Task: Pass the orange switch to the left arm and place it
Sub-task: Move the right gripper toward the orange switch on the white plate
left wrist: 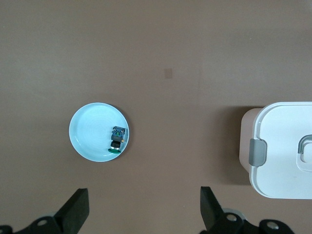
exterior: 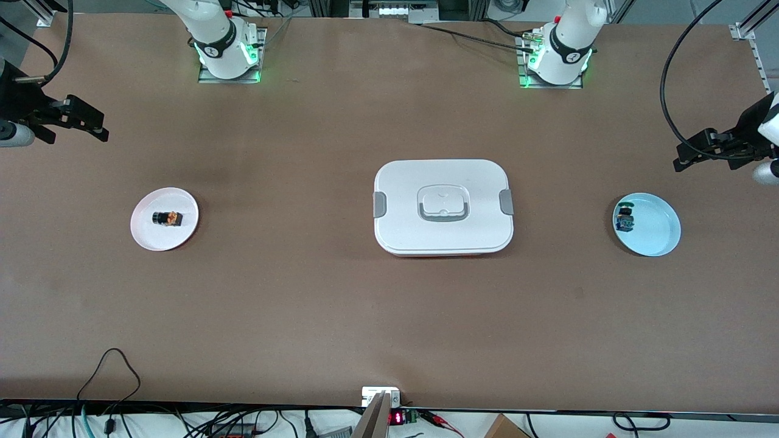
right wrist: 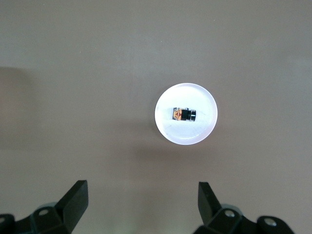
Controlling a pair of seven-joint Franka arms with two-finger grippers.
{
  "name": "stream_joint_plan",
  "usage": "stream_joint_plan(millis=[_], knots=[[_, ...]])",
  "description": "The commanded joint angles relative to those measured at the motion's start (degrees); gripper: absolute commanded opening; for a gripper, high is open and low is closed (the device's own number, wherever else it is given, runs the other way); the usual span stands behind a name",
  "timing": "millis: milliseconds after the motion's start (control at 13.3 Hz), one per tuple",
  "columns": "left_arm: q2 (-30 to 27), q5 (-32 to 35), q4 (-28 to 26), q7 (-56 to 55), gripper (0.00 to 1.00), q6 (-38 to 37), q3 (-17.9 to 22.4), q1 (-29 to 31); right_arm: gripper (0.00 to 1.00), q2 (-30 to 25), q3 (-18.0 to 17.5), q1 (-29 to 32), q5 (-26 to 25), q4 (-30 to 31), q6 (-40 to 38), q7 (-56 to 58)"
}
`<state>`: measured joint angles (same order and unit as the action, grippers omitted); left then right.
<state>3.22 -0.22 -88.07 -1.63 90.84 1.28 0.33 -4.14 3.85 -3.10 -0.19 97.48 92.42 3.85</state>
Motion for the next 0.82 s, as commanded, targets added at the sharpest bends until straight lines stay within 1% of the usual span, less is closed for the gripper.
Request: stream_joint_plan(millis=[0, 375, 749], knots=[[0.56, 1.28, 1.85, -0.13, 1.00, -1.45, -0.40, 0.11, 1.00, 0.10, -0.16, 0.11, 0.10, -1.15, -2.15, -0.69], [0.56, 1.28, 1.85, -0.66, 1.00, -1.45, -0.49, -0.42, 1.00, 0.54, -0.16, 0.11, 0.10, -1.42, -2.15, -0.69], [1.08, 1.28, 1.50, -1.18, 1.00, -1.45, -0.84, -0.59, 1.00, 4.57, -0.16, 0.47, -0.51, -1.42, -1.71, 0.45]])
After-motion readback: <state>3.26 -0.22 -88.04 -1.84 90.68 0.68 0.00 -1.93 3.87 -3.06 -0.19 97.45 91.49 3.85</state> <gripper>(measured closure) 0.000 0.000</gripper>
